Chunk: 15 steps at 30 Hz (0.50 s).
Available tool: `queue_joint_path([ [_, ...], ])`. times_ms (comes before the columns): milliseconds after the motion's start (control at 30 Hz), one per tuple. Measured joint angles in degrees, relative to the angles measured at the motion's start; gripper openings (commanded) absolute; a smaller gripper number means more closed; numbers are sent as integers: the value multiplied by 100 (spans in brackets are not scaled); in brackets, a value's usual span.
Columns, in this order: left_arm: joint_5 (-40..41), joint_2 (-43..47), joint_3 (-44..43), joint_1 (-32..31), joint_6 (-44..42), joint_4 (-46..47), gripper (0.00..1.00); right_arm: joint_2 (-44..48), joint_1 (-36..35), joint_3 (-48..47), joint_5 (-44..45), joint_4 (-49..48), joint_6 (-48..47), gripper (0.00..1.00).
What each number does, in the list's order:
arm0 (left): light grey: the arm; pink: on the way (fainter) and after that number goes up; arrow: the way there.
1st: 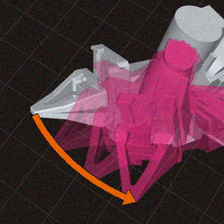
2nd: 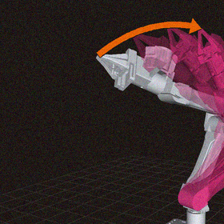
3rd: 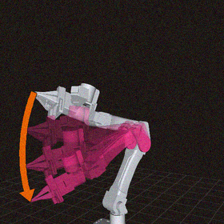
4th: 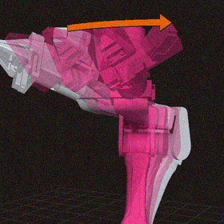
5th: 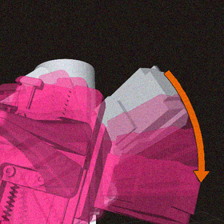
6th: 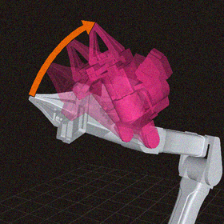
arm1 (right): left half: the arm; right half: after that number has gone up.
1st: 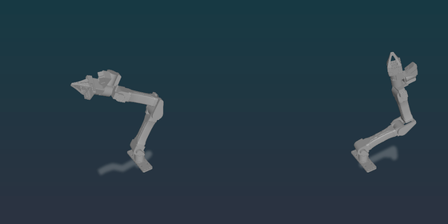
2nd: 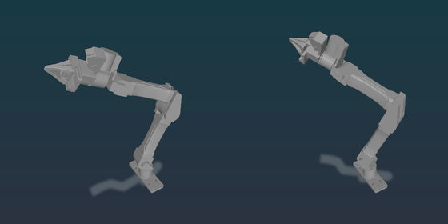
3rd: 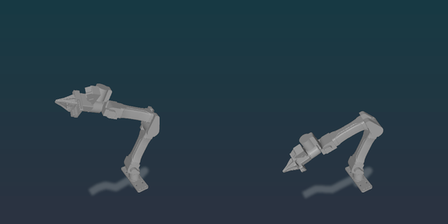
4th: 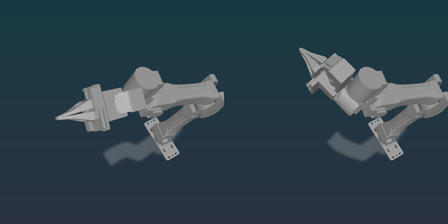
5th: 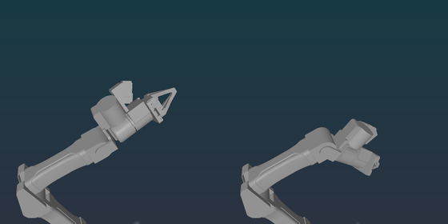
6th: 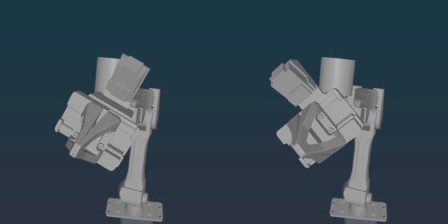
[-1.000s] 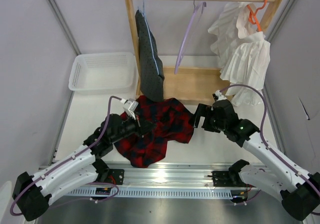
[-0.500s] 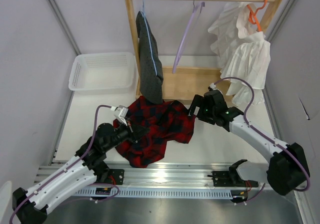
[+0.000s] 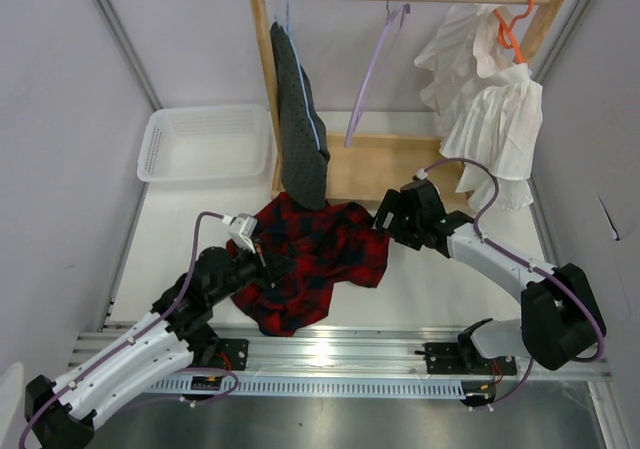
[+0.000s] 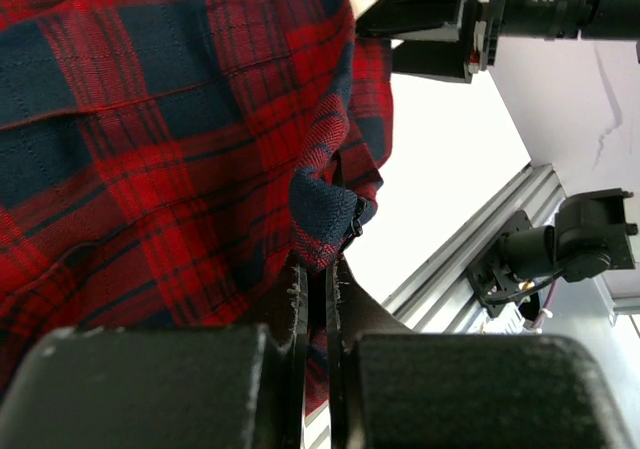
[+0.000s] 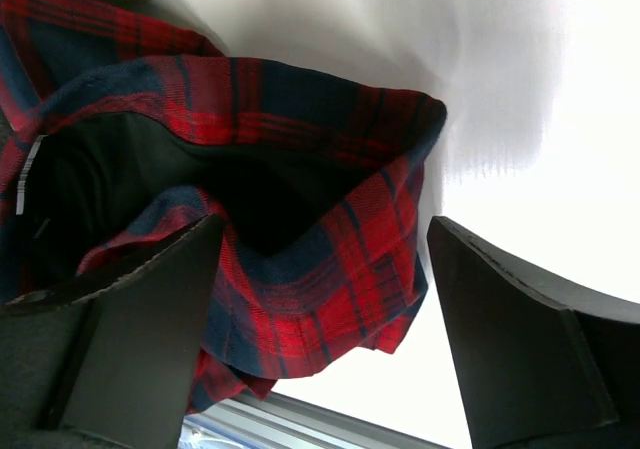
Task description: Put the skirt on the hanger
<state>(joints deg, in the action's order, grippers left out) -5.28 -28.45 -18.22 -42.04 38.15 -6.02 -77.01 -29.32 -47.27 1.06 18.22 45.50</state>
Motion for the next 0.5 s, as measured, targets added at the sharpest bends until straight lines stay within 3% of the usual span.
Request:
queue_joint_path([
  [200,168,114,0,0,0,-138,0,37,140,278,-35,-63,131,77],
  [267,216,177,0,0,0,-175,0,15,146,280,-63,-133,144,66],
  [367,258,205,-2,0,0,-232,0,-55,146,280,-166,-260,192,41],
  [400,278,205,-2,0,0,-251,0,-68,144,280,-188,-280,223,26],
  [500,389,160,-87,0,-7,-363,0,-76,151,275,-225,-299,232,4],
])
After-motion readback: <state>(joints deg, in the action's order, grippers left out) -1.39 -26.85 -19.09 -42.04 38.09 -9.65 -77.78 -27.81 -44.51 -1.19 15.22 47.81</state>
